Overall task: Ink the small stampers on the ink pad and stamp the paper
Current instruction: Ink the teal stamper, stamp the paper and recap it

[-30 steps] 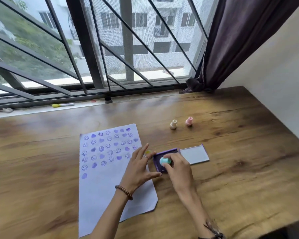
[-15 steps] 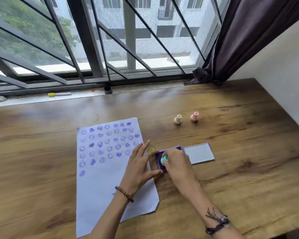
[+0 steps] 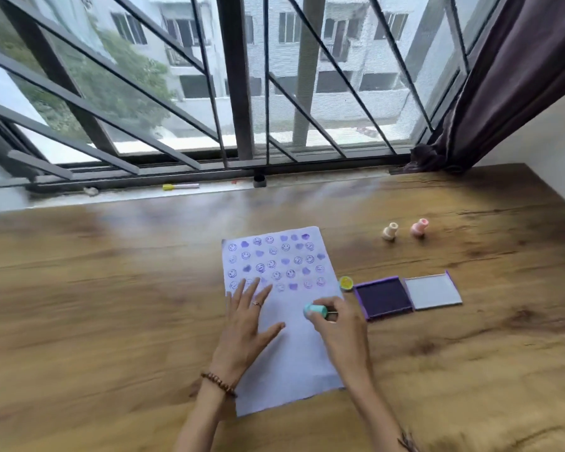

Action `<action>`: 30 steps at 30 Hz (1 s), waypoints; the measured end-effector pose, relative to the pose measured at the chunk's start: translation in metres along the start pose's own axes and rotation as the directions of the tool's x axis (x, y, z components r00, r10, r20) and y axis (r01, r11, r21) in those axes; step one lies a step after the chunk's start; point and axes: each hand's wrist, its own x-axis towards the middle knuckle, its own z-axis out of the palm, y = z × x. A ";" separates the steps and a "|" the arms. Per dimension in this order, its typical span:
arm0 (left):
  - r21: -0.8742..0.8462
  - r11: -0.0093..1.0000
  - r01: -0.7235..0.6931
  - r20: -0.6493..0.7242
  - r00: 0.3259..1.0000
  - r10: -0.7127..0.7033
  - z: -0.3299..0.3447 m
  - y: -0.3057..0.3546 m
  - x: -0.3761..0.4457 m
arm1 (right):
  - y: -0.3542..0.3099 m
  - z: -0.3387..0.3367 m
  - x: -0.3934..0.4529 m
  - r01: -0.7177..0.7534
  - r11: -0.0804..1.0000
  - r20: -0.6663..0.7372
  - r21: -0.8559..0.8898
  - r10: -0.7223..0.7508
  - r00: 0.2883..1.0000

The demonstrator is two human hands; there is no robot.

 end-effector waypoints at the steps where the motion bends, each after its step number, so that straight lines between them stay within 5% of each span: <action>1: -0.020 0.999 0.033 -0.014 0.999 -0.034 -0.012 -0.012 -0.004 | -0.005 0.015 -0.007 0.023 1.000 0.022 0.003 -0.023 0.999; 9: 0.130 0.989 0.063 0.240 0.966 -0.093 -0.048 -0.064 -0.016 | -0.036 0.083 -0.021 0.181 0.948 0.076 -0.263 -0.167 0.983; 16: 0.114 0.993 0.038 0.234 0.970 -0.064 -0.045 -0.069 -0.017 | -0.042 0.103 -0.017 0.245 0.796 0.135 -0.553 -0.204 0.970; 30: 0.102 0.994 0.039 0.206 0.977 -0.060 -0.041 -0.073 -0.017 | -0.045 0.103 0.013 0.303 0.686 0.275 -0.661 -0.155 0.949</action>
